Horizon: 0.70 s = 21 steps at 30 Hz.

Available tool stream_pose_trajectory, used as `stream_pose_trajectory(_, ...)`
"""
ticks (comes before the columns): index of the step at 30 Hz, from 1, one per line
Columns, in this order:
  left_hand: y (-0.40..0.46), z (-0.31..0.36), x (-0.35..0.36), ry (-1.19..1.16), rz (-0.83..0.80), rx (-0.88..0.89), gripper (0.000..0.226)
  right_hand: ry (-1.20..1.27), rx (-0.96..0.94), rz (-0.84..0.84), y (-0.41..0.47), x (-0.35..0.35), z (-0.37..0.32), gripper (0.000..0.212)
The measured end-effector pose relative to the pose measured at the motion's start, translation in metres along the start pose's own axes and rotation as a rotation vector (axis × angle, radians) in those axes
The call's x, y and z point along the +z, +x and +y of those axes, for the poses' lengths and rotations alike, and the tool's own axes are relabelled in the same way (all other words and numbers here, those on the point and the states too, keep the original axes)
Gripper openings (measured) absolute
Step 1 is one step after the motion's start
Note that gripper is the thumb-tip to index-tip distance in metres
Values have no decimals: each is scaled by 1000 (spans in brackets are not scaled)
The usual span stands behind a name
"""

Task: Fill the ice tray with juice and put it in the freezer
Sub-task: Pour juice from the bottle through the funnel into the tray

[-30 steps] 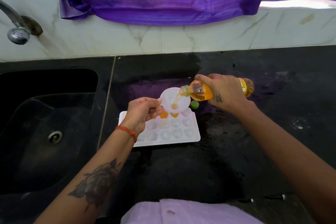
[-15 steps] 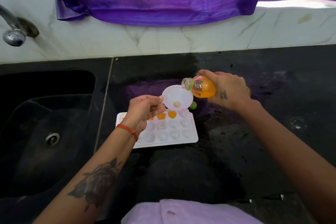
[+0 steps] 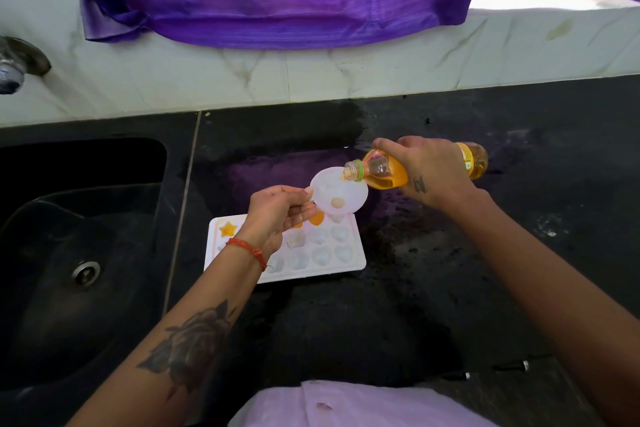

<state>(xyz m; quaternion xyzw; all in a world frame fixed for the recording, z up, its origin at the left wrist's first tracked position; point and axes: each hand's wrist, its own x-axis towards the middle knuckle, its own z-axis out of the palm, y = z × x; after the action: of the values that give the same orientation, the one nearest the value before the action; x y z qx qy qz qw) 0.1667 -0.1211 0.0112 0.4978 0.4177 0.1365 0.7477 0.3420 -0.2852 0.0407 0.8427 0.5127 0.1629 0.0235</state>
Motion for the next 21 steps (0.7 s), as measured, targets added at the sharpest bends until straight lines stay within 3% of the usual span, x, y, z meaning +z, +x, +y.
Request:
stream_pose_trajectory(12, 0, 2, 2, 4, 18, -6, 4, 26, 0, -3, 0, 1, 1, 65)
stream_pose_trajectory(21, -2, 4, 4, -15, 27, 1, 3, 226, 91, -5, -4, -9, -2, 60)
